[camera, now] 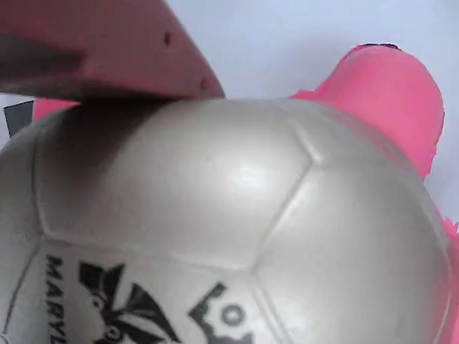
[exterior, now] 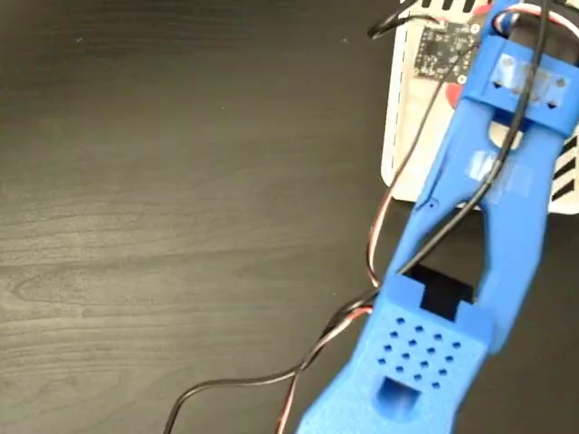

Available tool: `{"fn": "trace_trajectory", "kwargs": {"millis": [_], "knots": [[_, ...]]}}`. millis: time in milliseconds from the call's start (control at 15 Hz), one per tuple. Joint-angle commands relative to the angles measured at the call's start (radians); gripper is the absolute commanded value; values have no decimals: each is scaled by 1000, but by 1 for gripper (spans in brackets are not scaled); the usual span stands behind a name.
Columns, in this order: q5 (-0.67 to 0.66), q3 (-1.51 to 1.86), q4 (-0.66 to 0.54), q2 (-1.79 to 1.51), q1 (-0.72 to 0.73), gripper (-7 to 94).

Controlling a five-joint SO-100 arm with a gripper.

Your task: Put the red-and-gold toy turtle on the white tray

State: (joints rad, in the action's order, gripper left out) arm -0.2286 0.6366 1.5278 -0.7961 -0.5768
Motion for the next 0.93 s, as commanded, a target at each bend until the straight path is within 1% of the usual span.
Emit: {"fn": "trace_trajectory", "kwargs": {"millis": [0, 67, 133, 200, 467, 533, 600, 667, 733, 800, 867], "knots": [[-20, 0, -8, -43, -3, 48], [-20, 6, -5, -43, -3, 56], [-26, 6, 0, -43, -3, 56], [-28, 6, 3, -44, -5, 59], [-31, 15, 8, -55, -8, 59], [-23, 40, -6, -81, -8, 54], [-9, 80, -35, -130, -6, 46], [26, 144, -107, -216, -3, 26], [57, 222, -187, -319, 3, 3], [89, 288, -245, -422, 15, 0], [121, 374, -301, -529, 38, 0]]}}
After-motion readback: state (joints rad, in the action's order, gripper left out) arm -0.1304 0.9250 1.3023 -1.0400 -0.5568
